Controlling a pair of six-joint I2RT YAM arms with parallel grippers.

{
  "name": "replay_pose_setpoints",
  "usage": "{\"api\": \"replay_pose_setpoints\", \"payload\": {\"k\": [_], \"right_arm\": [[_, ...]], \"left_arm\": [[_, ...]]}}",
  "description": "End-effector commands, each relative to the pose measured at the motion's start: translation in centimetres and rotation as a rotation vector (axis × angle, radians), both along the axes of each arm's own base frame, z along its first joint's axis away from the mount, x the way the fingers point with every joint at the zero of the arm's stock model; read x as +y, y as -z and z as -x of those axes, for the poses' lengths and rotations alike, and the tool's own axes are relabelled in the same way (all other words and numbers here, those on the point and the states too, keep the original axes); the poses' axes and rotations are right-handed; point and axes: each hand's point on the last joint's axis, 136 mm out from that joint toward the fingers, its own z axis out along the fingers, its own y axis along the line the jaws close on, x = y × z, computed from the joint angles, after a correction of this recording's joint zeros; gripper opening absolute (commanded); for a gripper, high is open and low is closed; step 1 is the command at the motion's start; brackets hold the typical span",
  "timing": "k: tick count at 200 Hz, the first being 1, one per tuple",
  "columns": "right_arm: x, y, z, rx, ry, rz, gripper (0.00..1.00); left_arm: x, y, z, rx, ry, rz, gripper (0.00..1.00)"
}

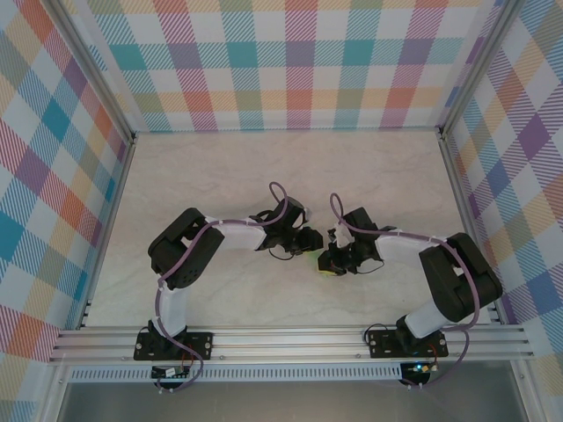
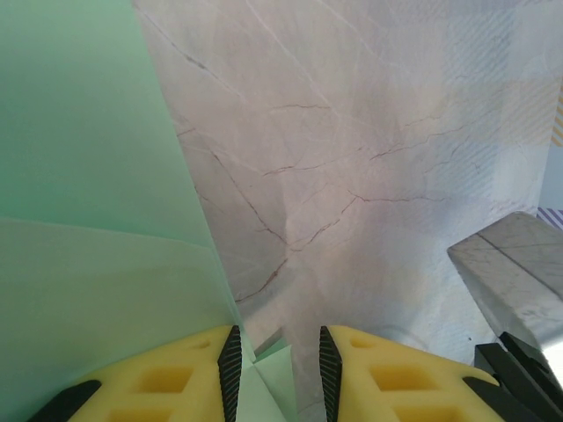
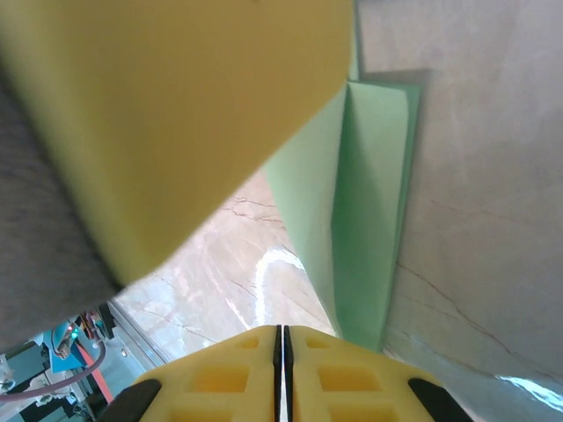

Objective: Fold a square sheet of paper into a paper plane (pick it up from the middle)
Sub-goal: Fold the wing for the fifth time at the center of the table.

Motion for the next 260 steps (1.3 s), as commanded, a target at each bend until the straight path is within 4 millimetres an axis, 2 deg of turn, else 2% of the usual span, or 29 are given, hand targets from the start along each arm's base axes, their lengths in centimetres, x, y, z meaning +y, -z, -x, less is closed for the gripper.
{"api": "replay_pose_setpoints", "payload": {"k": [1,15,58,76,94,116,142,160,183,206,234,260], "right_arm": [[-0.9,2.0,1.6,0.081,0.006,0.038,0.12],[-1.3,2.9,2.1,0.105,0.018,0.065,0.11],[-1.8,3.5,4.2,0.161,0.03,0.038,0.11],[-1.9,3.4,5.2,0.178,0.03,0.021,0.12],[-2.3,2.7,5.4,0.153,0.032,0.026,0.12],[-2.2,0.1,4.5,0.079,0.038,0.011,0.14],[-2.5,-2.7,1.7,-0.082,0.08,0.05,0.17],[-1.4,-3.7,-0.1,-0.113,0.095,0.015,0.17],[-0.2,-3.3,-2.0,-0.1,0.113,-0.01,0.16],[0.5,-2.4,-2.9,-0.085,0.128,-0.031,0.14],[0.1,-0.1,-2.4,-0.034,0.131,0.003,0.14],[-0.7,2.5,-0.9,0.033,0.122,0.051,0.14]], "left_arm": [[1.2,3.0,1.0,0.056,-0.001,-0.089,0.32],[1.2,3.0,1.0,0.054,0.0,-0.089,0.32],[1.2,3.0,1.0,0.057,-0.003,-0.089,0.32],[1.2,2.9,1.0,0.054,-0.004,-0.088,0.32],[1.2,2.8,1.0,0.054,-0.004,-0.087,0.32],[1.2,2.8,1.0,0.055,-0.001,-0.084,0.32],[1.0,2.7,1.0,0.056,-0.002,-0.075,0.32],[0.9,2.7,0.9,0.059,0.0,-0.071,0.32],[0.8,2.6,0.9,0.057,-0.002,-0.072,0.32],[0.8,2.6,0.9,0.056,0.001,-0.071,0.32],[0.7,2.4,0.8,0.056,0.001,-0.06,0.32],[0.5,2.2,0.8,0.054,0.004,-0.053,0.33]]}}
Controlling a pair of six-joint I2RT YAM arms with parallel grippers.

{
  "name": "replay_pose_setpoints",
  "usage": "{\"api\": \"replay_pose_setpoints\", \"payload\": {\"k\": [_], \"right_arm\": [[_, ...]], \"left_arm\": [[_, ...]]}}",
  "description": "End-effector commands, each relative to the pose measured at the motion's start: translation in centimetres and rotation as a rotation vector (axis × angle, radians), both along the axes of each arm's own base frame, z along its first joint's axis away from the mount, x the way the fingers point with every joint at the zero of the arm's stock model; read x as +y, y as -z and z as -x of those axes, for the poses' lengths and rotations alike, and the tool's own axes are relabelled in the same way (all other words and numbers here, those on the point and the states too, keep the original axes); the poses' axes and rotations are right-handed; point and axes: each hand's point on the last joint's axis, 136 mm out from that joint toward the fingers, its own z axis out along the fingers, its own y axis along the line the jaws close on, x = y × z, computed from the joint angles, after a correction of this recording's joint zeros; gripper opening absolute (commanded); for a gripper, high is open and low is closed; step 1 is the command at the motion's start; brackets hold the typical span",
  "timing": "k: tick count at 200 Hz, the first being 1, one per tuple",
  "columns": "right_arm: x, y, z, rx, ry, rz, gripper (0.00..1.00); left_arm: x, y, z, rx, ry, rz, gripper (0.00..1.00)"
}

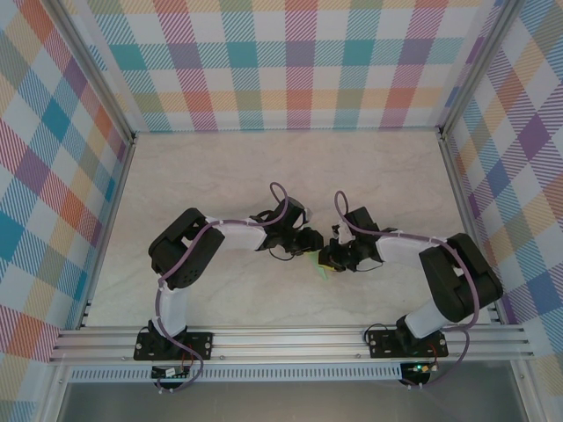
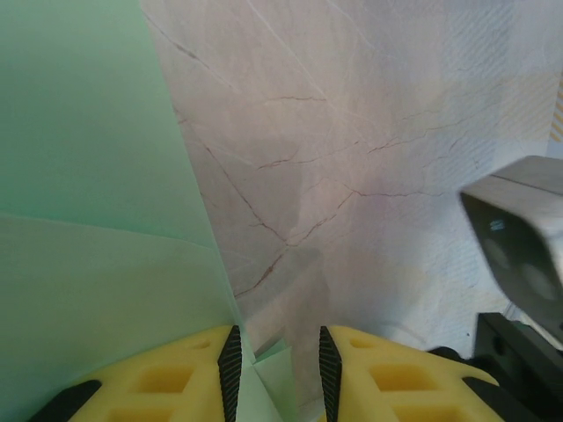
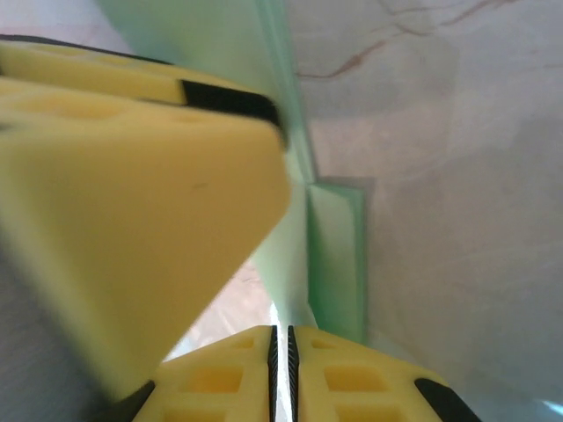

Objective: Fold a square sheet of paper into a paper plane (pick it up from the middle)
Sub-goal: Fold the wing for the fifth time at the center of the table.

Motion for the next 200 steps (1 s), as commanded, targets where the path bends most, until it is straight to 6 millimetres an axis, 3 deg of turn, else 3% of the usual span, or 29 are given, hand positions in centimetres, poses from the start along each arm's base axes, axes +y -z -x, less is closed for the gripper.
{"api": "replay_pose_setpoints", "payload": {"k": [1,40,55,89,118,163,200], "right_arm": [[-0.5,2.0,1.2,0.048,-0.004,0.026,0.14],[-2.5,4.1,3.3,0.112,-0.009,0.13,0.11],[-2.1,3.1,3.2,0.09,-0.011,0.094,0.12],[-0.6,-1.3,1.2,-0.032,-0.003,-0.008,0.14],[1.4,-2.7,0.3,-0.039,-0.009,-0.12,0.14],[1.6,-1.6,-0.6,-0.026,0.009,-0.093,0.13],[1.1,0.4,0.2,0.039,0.009,-0.056,0.14]], "left_arm": [[0.7,2.2,0.6,0.049,-0.002,-0.058,0.33],[0.5,2.0,0.5,0.046,-0.002,-0.055,0.33],[0.5,2.1,0.6,0.049,0.0,-0.055,0.33],[0.7,2.2,0.6,0.05,-0.002,-0.058,0.33],[0.6,2.3,0.6,0.052,-0.004,-0.058,0.33],[0.6,2.2,0.6,0.053,-0.005,-0.055,0.33],[0.6,2.3,0.6,0.057,-0.009,-0.056,0.33]]}}
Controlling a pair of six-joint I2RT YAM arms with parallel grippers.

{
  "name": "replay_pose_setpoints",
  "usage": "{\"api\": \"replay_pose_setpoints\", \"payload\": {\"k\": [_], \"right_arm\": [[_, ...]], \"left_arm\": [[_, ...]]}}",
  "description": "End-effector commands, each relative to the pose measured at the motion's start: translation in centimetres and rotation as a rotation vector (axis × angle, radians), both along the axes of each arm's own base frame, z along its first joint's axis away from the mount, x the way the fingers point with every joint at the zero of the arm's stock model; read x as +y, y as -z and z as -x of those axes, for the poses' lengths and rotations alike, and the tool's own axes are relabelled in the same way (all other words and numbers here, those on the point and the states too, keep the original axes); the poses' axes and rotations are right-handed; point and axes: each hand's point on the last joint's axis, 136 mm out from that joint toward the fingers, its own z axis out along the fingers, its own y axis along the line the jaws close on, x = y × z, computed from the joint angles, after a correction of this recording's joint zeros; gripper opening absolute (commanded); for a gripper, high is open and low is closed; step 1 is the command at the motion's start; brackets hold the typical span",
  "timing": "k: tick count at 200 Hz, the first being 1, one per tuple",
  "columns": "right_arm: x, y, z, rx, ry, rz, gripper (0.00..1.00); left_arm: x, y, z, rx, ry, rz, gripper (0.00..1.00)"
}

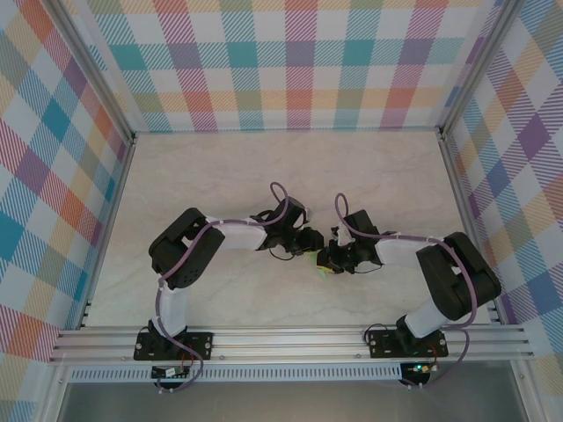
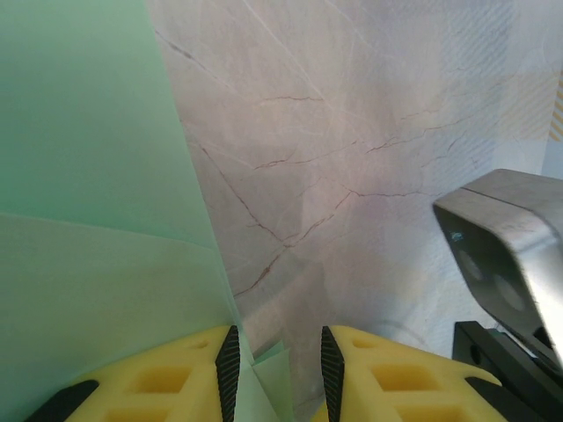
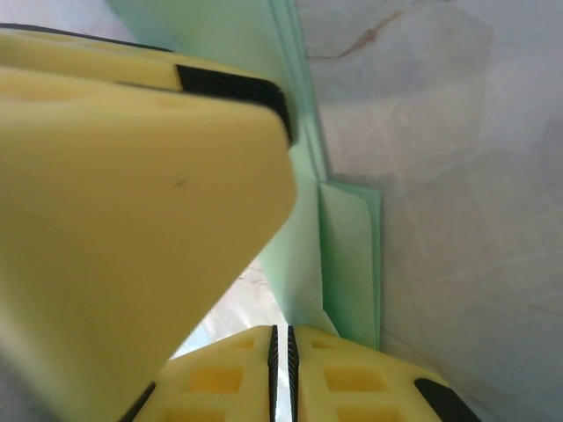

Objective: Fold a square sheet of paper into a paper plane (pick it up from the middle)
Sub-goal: Fold the wing for the fifth time at the center of the table.

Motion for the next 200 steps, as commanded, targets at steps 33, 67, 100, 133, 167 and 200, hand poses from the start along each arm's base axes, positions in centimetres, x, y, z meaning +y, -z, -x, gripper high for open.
{"api": "replay_pose_setpoints", "payload": {"k": [33,67,100,133,167,200], "right_arm": [[-1.2,2.4,2.4,0.08,-0.037,0.067,0.14],[-1.3,1.7,4.9,0.103,-0.098,0.003,0.16],[-1.6,0.6,6.4,0.098,-0.155,-0.015,0.17],[-2.5,0.0,6.7,0.073,-0.143,0.031,0.17],[-1.7,-3.0,3.5,-0.059,-0.071,0.01,0.18],[-0.3,-4.3,0.7,-0.103,-0.006,-0.048,0.18]], "left_arm": [[0.7,2.4,0.6,0.053,-0.008,-0.063,0.33],[1.0,2.5,0.5,0.049,-0.02,-0.079,0.33],[1.0,2.7,0.5,0.053,-0.026,-0.078,0.33],[1.0,2.6,0.5,0.054,-0.023,-0.073,0.33],[0.9,2.5,0.5,0.052,-0.023,-0.067,0.33],[0.7,2.4,0.5,0.055,-0.019,-0.062,0.33]]}}
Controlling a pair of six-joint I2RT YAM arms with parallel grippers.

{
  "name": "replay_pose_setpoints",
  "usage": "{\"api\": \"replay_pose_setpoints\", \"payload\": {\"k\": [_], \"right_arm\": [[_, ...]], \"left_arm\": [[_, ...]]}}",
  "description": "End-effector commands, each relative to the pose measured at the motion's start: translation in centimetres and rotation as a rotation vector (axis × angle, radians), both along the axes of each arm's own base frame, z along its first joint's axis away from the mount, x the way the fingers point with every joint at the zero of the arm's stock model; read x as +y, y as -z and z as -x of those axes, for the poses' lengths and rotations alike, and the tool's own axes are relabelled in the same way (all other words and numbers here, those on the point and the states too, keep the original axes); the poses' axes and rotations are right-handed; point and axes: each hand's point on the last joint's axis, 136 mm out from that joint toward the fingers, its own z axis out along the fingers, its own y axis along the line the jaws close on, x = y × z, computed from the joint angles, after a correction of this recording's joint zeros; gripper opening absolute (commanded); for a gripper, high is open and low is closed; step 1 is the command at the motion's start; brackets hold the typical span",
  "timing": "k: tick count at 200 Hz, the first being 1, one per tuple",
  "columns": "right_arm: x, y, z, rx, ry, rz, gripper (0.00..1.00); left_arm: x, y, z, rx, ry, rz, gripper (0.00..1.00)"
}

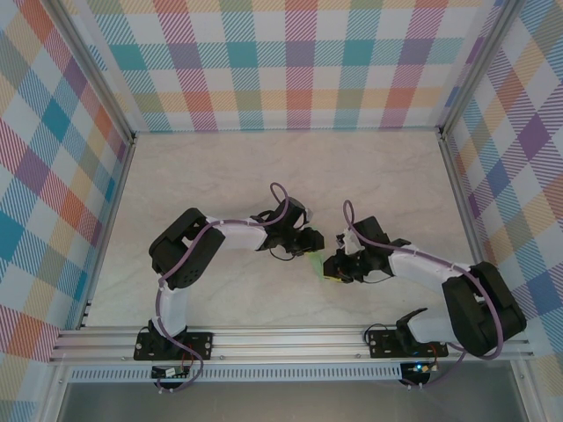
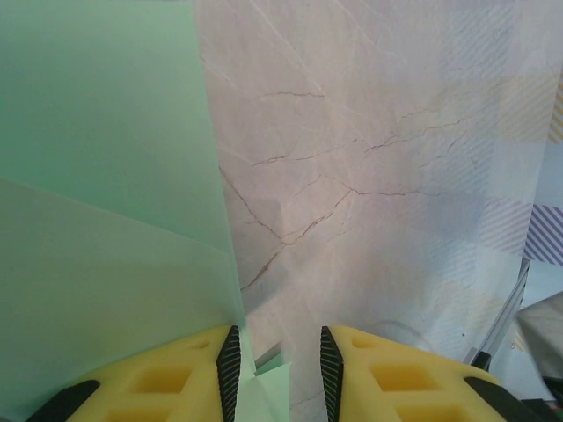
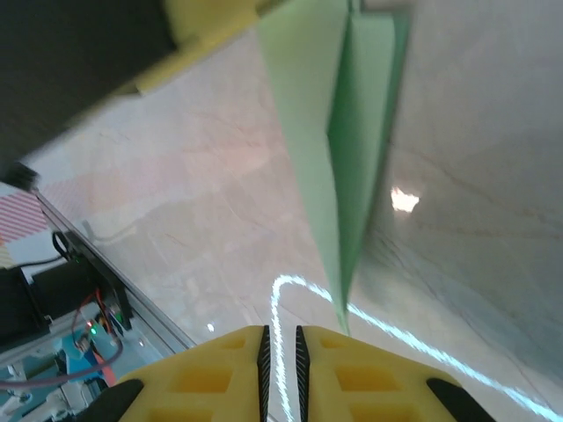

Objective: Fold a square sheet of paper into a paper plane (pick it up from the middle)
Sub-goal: Fold the wing for the fifth time at the center of the table.

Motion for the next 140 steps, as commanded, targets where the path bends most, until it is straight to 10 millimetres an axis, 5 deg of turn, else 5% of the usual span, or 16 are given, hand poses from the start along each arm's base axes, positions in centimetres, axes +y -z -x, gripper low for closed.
{"api": "replay_pose_setpoints", "payload": {"k": [1,59,107,140], "right_arm": [[1.3,-1.4,-2.7,-0.049,0.058,-0.041,0.18],[3.0,0.2,-4.0,0.015,0.048,-0.095,0.17],[0.9,4.5,-2.3,0.099,0.051,0.058,0.16],[-0.6,6.5,-0.4,0.14,0.04,0.129,0.13]], "left_arm": [[0.7,2.4,0.5,0.042,-0.007,-0.062,0.33],[0.6,2.3,0.4,0.044,-0.005,-0.057,0.33],[0.2,1.7,0.1,0.04,-0.009,-0.037,0.34],[-0.7,-0.7,-0.6,0.0,0.007,0.009,0.36]]}}
